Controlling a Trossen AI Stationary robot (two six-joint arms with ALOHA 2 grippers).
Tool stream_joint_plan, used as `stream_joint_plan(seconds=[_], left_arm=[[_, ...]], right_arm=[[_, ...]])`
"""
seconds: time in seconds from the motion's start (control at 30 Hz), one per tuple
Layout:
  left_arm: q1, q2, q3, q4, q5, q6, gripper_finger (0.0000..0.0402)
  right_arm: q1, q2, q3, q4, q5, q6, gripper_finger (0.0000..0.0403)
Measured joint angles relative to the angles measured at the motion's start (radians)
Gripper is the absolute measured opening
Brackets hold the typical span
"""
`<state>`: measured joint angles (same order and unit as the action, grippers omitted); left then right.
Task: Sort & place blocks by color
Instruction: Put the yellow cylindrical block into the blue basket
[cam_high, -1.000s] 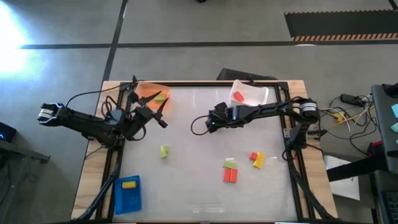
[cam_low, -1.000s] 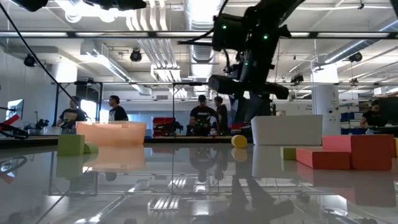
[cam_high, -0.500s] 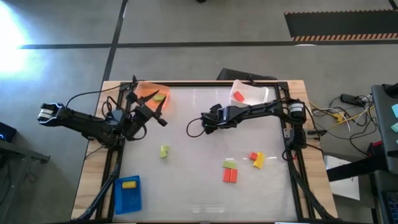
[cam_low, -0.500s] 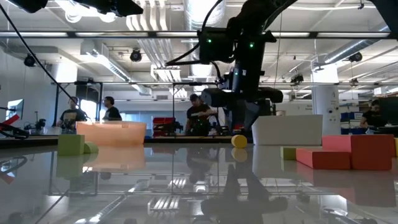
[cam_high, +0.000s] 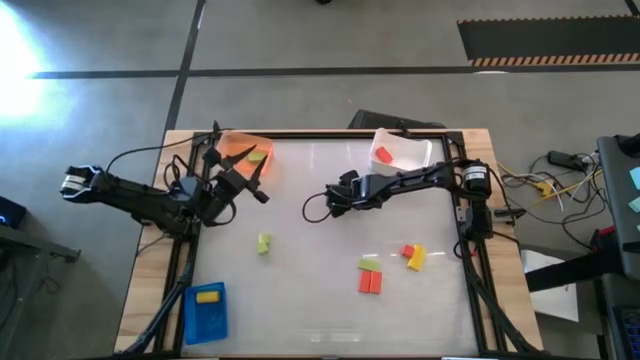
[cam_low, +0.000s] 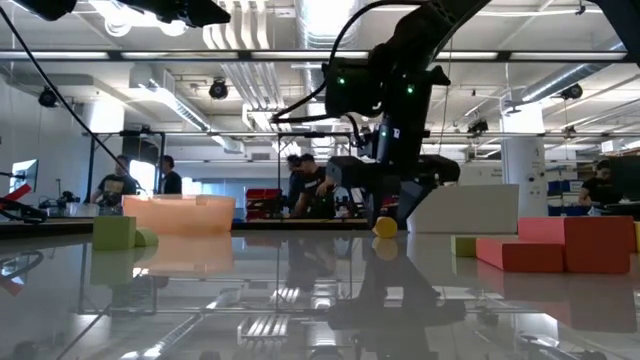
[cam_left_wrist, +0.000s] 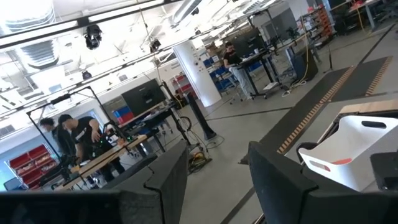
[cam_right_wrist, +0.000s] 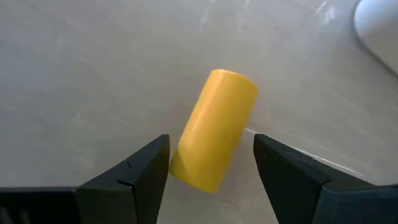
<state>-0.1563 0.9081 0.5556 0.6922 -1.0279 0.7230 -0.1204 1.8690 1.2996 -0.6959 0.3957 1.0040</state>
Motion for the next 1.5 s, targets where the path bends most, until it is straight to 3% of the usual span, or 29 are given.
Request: stream_joint_plan(seconds=[0.23, 0.43, 0.5, 0.77, 0.87, 0.97, 1.03, 1.1, 1.3, 1.5], left_arm=[[0.000, 0.005, 0.000, 0.005, 0.000, 0.000, 0.0152], [0.000, 0.013, 0.000, 0.004, 0.001, -0.004, 0.0152], [0.000, 0.020, 0.000, 0.004, 0.001, -0.015, 0.0152], [-0.055, 0.080, 0.000, -0.005, 0.011, -0.158, 0.0152], [-0.072, 0.108, 0.000, -0.005, 0.099, -0.200, 0.0152], [-0.074, 0.124, 0.000, -0.007, 0.335, -0.298, 0.0152], [-0.074, 0.136, 0.000, -0.013, 0.539, -0.354, 0.0152], [-0.075, 0.155, -0.001, -0.023, 0.673, -0.390, 0.0152], [-0.070, 0.238, -0.001, -0.021, 0.706, -0.581, 0.0152], [-0.060, 0.313, 0.009, -0.019, 0.664, -0.710, 0.0162]], right_arm=[[0.000, 0.000, -0.053, 0.063, -0.002, 0.000, 0.0216], [0.001, -0.003, -0.084, 0.101, -0.003, -0.044, 0.0148], [0.001, -0.006, -0.084, 0.106, -0.003, -0.102, 0.0118], [0.030, -0.093, -0.093, 0.097, -0.020, -0.426, 0.0117], [0.055, -0.168, -0.143, 0.120, -0.011, -0.552, 0.0117], [0.072, -0.267, -0.239, 0.254, -0.007, -0.676, 0.0117], [0.079, -0.338, -0.319, 0.423, -0.028, -0.773, 0.0117], [0.086, -0.402, -0.403, 0.593, -0.085, -0.879, 0.0117], [0.097, -0.531, -0.610, 1.076, -0.297, -1.103, 0.0117], [0.096, -0.541, -0.672, 1.264, -0.344, -1.234, 0.0117]])
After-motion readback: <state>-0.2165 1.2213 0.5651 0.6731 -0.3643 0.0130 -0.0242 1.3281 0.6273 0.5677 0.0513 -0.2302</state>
